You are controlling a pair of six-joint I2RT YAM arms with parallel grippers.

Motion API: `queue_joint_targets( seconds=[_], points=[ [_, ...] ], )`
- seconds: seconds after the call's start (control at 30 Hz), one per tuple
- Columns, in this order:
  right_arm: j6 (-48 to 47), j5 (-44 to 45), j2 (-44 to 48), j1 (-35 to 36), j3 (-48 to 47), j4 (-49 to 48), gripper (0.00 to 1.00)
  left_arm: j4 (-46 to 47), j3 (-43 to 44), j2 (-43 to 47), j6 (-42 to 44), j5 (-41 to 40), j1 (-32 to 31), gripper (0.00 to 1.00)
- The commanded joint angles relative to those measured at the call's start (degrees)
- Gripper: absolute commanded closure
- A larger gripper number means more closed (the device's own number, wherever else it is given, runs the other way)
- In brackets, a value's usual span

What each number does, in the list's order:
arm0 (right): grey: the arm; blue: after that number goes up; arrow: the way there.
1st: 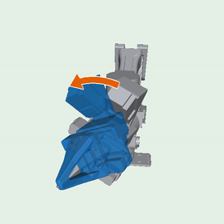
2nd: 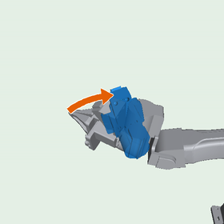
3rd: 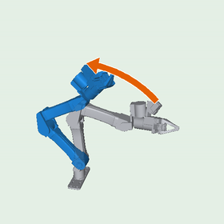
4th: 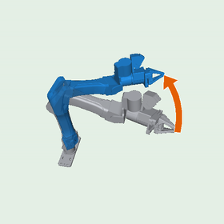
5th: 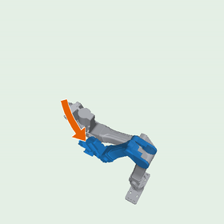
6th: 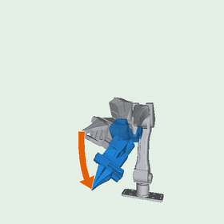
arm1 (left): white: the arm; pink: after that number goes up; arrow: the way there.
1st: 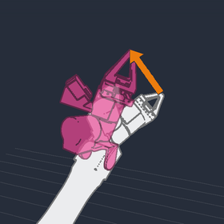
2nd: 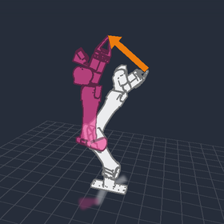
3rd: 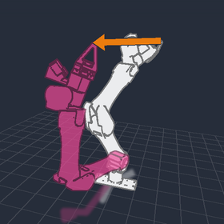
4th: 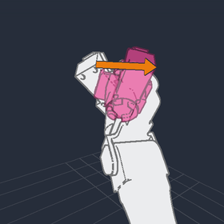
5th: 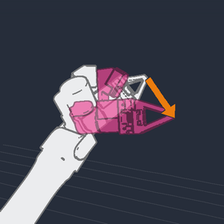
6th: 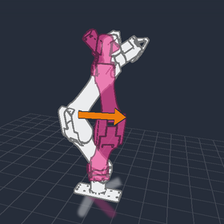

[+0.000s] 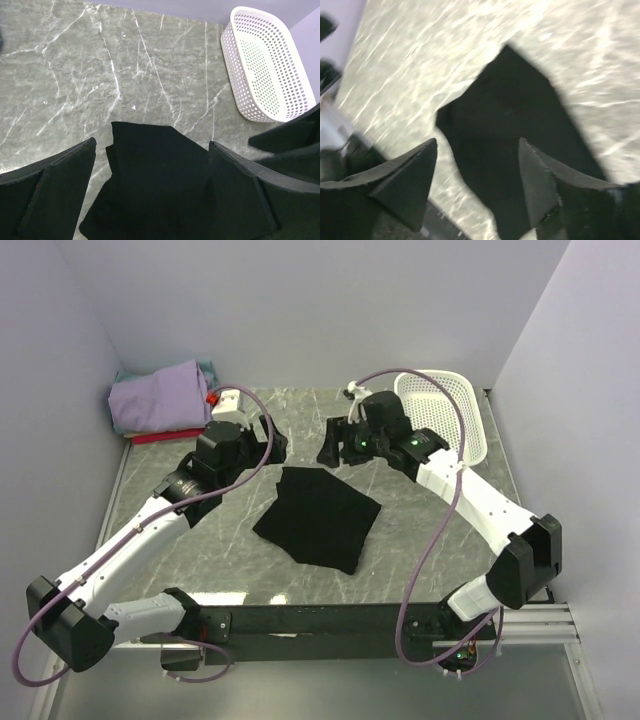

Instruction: Fold and stack the t-shirts

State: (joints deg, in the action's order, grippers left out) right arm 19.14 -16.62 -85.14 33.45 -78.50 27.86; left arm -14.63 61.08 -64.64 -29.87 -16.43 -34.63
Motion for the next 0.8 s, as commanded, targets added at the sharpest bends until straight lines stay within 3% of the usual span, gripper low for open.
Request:
queue_joint_targets(
  seconds=[0.0, 0.1, 0.33, 0.63, 0.77],
  points=[
    [-2.2, 16.3, 5.7, -1.4, -2.0, -2.7, 0.23, 1.6, 0.6, 0.2, -1.0, -0.1, 0.1, 0.0],
    [-1.9, 21.3, 2.8, -3.9, -3.7, -3.2, 0.18, 1.4, 1.1, -0.6, -1.1, 0.1, 0.2, 0.01],
    [-0.3, 11.2, -14.0, -15.3, -9.7, -6.2, 0.2, 1.1, 1.4, -2.1, -0.3, 0.7, 0.2, 0.0],
    [0.9, 9.7, -35.1, -19.0, -25.8, -3.2, 0.21, 1.3, 1.4, -3.5, -0.2, 1.1, 0.2, 0.01],
    [1.5, 14.4, -40.6, -19.5, -32.0, -0.7, 0.2, 0.7, 1.9, -4.1, 0.2, 0.9, 0.3, 0.01]
  ],
)
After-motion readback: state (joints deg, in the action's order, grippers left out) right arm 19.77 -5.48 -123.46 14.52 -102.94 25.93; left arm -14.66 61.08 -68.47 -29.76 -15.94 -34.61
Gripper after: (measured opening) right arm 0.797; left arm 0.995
